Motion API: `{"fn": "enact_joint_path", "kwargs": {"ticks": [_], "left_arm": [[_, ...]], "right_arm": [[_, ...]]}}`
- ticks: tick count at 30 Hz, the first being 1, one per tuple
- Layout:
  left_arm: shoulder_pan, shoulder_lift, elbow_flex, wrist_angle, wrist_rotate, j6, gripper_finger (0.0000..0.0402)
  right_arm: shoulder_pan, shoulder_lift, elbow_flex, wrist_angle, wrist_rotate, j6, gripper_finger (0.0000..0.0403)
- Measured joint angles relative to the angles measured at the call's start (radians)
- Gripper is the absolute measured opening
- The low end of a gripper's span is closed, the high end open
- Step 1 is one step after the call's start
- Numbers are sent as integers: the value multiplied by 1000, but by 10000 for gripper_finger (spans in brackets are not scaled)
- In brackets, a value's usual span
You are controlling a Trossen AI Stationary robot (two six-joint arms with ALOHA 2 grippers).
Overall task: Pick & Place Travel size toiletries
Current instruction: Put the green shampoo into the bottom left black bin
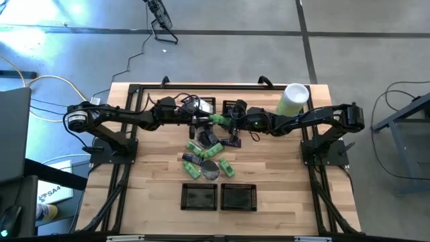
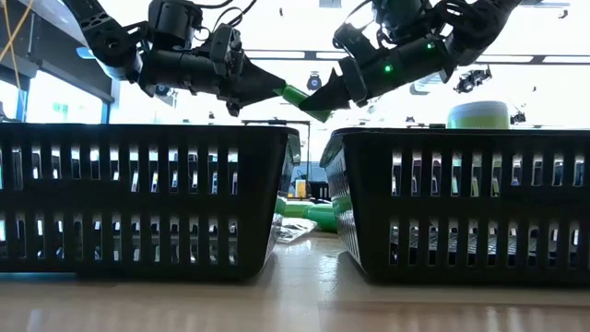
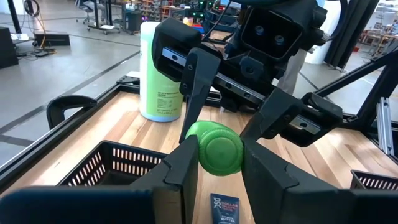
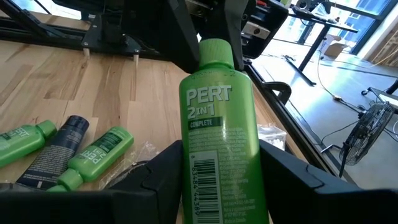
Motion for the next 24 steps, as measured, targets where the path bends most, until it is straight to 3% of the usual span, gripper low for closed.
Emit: {"fn": "enact_joint_path", "kwargs": {"ticks": [8,13,19,24], "left_arm": [[0,0,0,0,2,0,100],[-1,0,0,0,8,1,99],[0,0,0,0,7,1,99],[0,-6,0,-4,0,0,99]], "right_arm": [[-1,0,0,0,-31,-6,182],[0,0,1,-15,-50,21,236],[0,-18,1,-89,37,13,308],[13,-126,1,-277,118,-11,322]]}}
